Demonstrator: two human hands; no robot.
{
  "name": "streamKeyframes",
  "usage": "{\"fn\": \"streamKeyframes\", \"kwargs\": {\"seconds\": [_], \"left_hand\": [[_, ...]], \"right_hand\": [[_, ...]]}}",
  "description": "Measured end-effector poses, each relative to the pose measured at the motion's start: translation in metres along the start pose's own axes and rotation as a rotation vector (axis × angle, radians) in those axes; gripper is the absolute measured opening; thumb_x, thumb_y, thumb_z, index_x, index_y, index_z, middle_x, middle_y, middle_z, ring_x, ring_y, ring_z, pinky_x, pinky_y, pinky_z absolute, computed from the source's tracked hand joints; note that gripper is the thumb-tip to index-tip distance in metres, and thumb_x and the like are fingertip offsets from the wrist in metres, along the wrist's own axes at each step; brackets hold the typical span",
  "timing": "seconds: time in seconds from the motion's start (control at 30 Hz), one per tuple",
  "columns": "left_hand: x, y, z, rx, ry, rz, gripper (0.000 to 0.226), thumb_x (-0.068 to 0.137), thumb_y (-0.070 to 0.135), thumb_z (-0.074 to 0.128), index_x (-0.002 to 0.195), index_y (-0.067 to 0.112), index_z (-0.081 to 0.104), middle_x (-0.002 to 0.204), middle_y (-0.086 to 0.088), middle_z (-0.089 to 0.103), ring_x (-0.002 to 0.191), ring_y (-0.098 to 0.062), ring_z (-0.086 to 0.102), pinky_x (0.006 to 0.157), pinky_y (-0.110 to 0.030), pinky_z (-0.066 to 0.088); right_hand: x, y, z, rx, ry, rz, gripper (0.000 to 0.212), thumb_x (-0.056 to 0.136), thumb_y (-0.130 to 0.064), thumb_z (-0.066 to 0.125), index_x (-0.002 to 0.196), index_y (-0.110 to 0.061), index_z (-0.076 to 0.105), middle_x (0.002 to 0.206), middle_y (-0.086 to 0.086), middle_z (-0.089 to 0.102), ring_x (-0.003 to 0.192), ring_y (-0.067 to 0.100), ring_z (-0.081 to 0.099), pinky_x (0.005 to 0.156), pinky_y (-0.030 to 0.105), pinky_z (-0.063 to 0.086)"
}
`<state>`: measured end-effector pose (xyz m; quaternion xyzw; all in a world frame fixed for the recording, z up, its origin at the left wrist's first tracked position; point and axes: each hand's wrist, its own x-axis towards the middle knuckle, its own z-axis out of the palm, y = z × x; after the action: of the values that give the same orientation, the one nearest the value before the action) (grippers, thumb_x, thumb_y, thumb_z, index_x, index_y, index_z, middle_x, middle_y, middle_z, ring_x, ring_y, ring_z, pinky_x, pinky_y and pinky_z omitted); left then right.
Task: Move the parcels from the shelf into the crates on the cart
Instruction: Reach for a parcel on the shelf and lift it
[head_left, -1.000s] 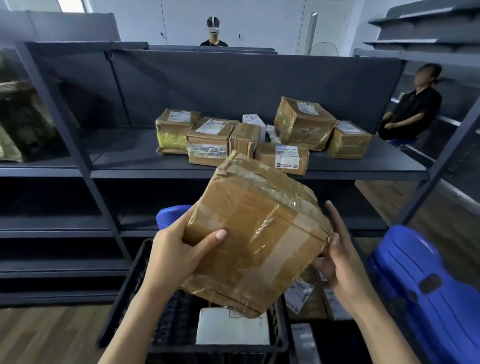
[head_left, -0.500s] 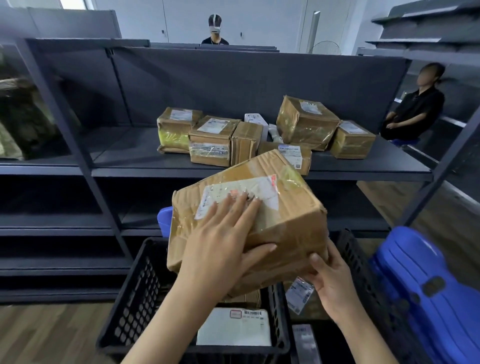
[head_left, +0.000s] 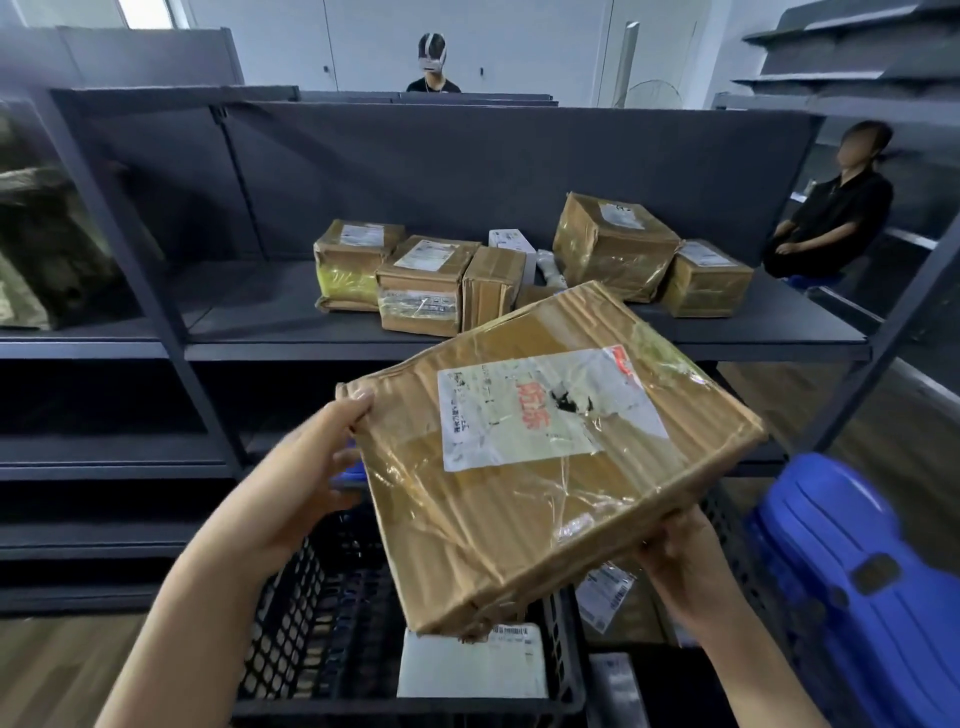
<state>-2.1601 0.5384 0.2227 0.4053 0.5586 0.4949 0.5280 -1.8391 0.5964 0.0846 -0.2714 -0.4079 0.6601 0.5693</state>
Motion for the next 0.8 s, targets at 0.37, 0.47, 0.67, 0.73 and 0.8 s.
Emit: {"fn": "streamKeyframes", "kwargs": {"seconds": [0.37,0.47,0.67,0.73,0.8], "left_hand": [[-0.011,-0.042,0.034,-0.339,0.204,0.182,0.01,0.078,0.023,0.065,0.076,0.023,0.075,0.079,-0.005,0.073,0.066,-0.017,0.07,0.054,-0.028,0.056],[-0.015,-0.051,0.046,-0.435,0.338,0.222,0.02,0.09,0.01,0.057,0.08,0.02,0.071,0.075,-0.001,0.071,0.065,-0.013,0.067,0.057,-0.029,0.056],[-0.018,-0.055,0.058,-0.601,0.499,0.293,0.009,0.089,0.012,0.059,0.083,0.019,0.063,0.069,0.007,0.069,0.063,-0.008,0.064,0.068,-0.034,0.05],[-0.021,-0.054,0.062,-0.618,0.544,0.344,0.01,0.076,0.021,0.068,0.085,0.021,0.063,0.071,0.009,0.069,0.066,-0.007,0.065,0.067,-0.03,0.052],[-0.025,-0.056,0.066,-0.625,0.573,0.372,0.033,0.06,0.032,0.072,0.091,0.023,0.064,0.079,0.009,0.071,0.074,-0.009,0.067,0.07,-0.029,0.053]], "right_hand": [[0.024,-0.002,0.014,-0.093,0.122,-0.001,0.061,0.086,-0.037,0.063,0.14,-0.014,0.045,0.131,0.016,0.059,0.114,0.035,0.06,0.096,0.052,0.05],[0.03,-0.008,0.032,-0.165,0.146,0.027,0.073,0.076,-0.043,0.073,0.14,-0.019,0.045,0.129,0.016,0.06,0.115,0.038,0.06,0.1,0.059,0.044],[0.022,-0.024,0.063,-0.251,0.137,0.058,0.068,0.084,-0.059,0.053,0.146,-0.035,0.036,0.143,0.001,0.051,0.128,0.025,0.052,0.103,0.052,0.043],[0.009,-0.032,0.083,-0.266,0.031,0.09,0.081,0.074,-0.076,0.052,0.144,-0.038,0.038,0.142,-0.005,0.052,0.13,0.022,0.05,0.106,0.052,0.04],[-0.006,-0.036,0.102,-0.353,-0.063,0.091,0.087,0.066,-0.085,0.053,0.138,-0.038,0.046,0.136,-0.009,0.058,0.127,0.017,0.053,0.105,0.046,0.041]]}}
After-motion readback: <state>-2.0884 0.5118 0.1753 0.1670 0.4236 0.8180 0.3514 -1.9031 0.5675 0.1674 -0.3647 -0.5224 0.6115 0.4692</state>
